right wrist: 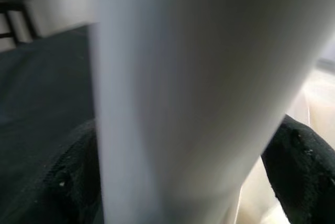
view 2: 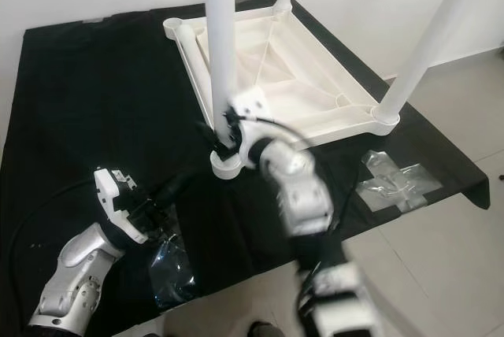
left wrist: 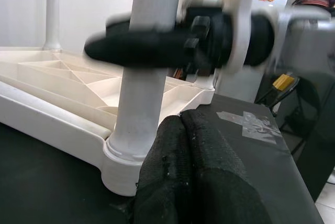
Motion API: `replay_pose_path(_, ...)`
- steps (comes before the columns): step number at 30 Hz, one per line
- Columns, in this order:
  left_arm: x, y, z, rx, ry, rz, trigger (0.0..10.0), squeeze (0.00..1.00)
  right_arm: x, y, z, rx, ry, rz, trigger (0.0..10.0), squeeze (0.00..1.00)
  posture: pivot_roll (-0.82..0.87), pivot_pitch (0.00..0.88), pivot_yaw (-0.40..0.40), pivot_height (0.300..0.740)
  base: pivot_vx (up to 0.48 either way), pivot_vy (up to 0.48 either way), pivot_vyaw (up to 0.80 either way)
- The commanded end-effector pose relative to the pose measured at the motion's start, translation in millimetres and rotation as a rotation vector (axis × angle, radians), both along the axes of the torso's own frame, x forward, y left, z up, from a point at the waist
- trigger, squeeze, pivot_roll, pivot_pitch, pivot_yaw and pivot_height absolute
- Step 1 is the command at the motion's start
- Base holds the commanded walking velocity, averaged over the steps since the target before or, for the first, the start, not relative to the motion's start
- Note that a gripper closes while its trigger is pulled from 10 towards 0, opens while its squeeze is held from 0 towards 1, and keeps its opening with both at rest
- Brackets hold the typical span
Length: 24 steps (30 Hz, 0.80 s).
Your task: Building children table
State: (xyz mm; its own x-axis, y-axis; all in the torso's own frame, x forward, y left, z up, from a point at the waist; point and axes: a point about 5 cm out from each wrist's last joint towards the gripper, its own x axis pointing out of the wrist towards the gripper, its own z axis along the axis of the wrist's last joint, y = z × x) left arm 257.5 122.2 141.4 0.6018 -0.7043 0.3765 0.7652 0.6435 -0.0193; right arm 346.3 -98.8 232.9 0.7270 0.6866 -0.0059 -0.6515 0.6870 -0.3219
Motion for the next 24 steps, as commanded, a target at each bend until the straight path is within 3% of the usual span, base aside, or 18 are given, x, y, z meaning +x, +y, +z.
replay_pose_path(1,-2.2,-1.6,-4,0.01,0.016,-0.005,10.0,0.0,1.3,-0.6,-9,-0.051,0.029,0.079,10.0,0.0,0.01,0.141,-0.023,0.74,0.0,0.0,0.0)
replay_pose_path(4,-2.3,-1.9,-4,0.009,0.016,-0.005,10.0,0.0,7.7,-7.3,-1,-0.072,0.029,0.145,10.0,0.0,0.01,0.139,-0.024,0.74,0.0,0.0,0.0)
replay_pose_path(5,-2.3,-2.0,-4,0.009,0.016,-0.005,10.0,0.0,11.8,-11.2,3,-0.07,0.036,0.177,0.8,0.0,0.01,0.139,-0.024,0.74,0.0,0.0,0.0)
replay_pose_path(6,-2.3,-2.0,-4,0.009,0.016,-0.005,10.0,0.0,11.8,-11.2,3,-0.07,0.036,0.177,0.8,0.0,0.01,0.139,-0.024,0.74,0.0,0.0,0.0)
replay_pose_path(7,-2.4,-2.0,-4,0.008,0.016,-0.005,10.0,0.0,15.5,-14.0,6,-0.062,0.048,0.203,0.0,0.0,0.01,0.139,-0.024,0.74,0.0,0.0,0.0)
replay_pose_path(15,-3.1,-1.9,-5,0.01,0.016,-0.005,10.0,0.0,24.8,-24.3,6,-0.029,0.086,0.248,0.0,0.0,0.02,0.139,-0.027,0.74,0.0,0.0,0.0)
replay_pose_path(18,-3.7,-1.1,-4,0.01,0.017,-0.005,10.0,0.0,21.1,-28.0,-12,-0.013,0.121,0.218,0.0,0.0,0.01,0.145,-0.027,0.74,0.0,0.0,0.0)
replay_pose_path(21,-4.2,-0.2,-5,0.01,0.017,-0.005,10.0,0.0,19.7,-28.9,-36,-0.01,0.173,0.033,0.0,0.0,0.02,0.144,-0.032,0.74,0.0,0.0,0.0)
replay_pose_path(22,-4.2,-0.2,-5,0.01,0.017,-0.005,10.0,0.0,19.7,-28.9,-36,-0.01,0.173,0.033,0.0,0.0,0.02,0.144,-0.032,0.74,0.0,0.0,0.0)
replay_pose_path(23,-4.2,0.5,-5,0.012,0.017,-0.004,10.0,0.0,21.7,-28.0,-47,0.052,0.196,-0.202,0.0,0.0,0.01,0.146,-0.032,0.74,0.0,0.0,0.0)
replay_pose_path(24,-3.9,1.2,-4,0.012,0.017,-0.003,10.0,0.0,10.5,-20.7,-65,0.112,0.249,-0.351,0.0,0.0,0.01,0.153,-0.025,0.74,0.0,0.0,0.0)
